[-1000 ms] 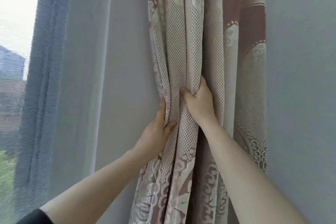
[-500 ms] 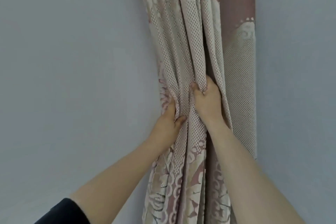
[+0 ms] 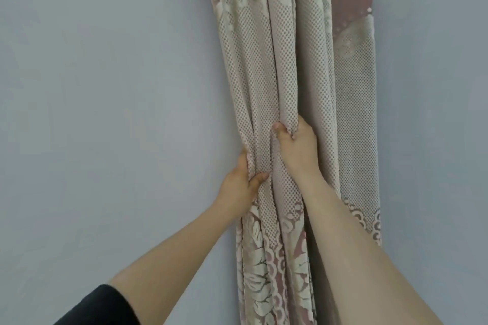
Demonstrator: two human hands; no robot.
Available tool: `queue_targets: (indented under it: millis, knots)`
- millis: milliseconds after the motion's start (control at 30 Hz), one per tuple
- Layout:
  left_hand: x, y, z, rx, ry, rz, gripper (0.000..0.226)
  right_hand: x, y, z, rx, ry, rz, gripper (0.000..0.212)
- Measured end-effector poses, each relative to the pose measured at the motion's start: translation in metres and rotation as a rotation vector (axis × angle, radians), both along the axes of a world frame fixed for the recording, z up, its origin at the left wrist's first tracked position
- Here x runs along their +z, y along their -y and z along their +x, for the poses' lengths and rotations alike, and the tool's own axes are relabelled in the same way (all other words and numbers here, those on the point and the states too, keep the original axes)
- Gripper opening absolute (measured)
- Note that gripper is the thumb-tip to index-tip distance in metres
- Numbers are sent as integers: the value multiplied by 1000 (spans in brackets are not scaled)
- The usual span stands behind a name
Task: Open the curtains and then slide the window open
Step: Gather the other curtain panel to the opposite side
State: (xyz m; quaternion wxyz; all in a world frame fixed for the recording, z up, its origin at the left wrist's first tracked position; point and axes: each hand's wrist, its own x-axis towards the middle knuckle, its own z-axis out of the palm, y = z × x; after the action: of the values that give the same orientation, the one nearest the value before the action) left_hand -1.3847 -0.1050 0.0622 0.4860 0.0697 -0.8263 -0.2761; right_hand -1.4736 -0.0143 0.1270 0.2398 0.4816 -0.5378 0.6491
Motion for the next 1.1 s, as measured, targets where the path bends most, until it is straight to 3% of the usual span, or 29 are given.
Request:
queue_targets:
  millis: [367, 733, 900, 1100]
  knots:
    - [-12, -4, 107, 12, 54, 28, 70, -13, -9, 92, -48, 40, 51, 19]
    - [-25, -10, 238, 12, 12, 181, 80, -42, -41, 201, -115, 148, 138, 34]
    - [-31, -16, 316, 61, 73, 184, 89, -58, -49, 280, -167, 152, 151, 77]
    - [-37, -27, 397, 84, 67, 157, 76, -76, -71, 359, -200, 120, 154, 68]
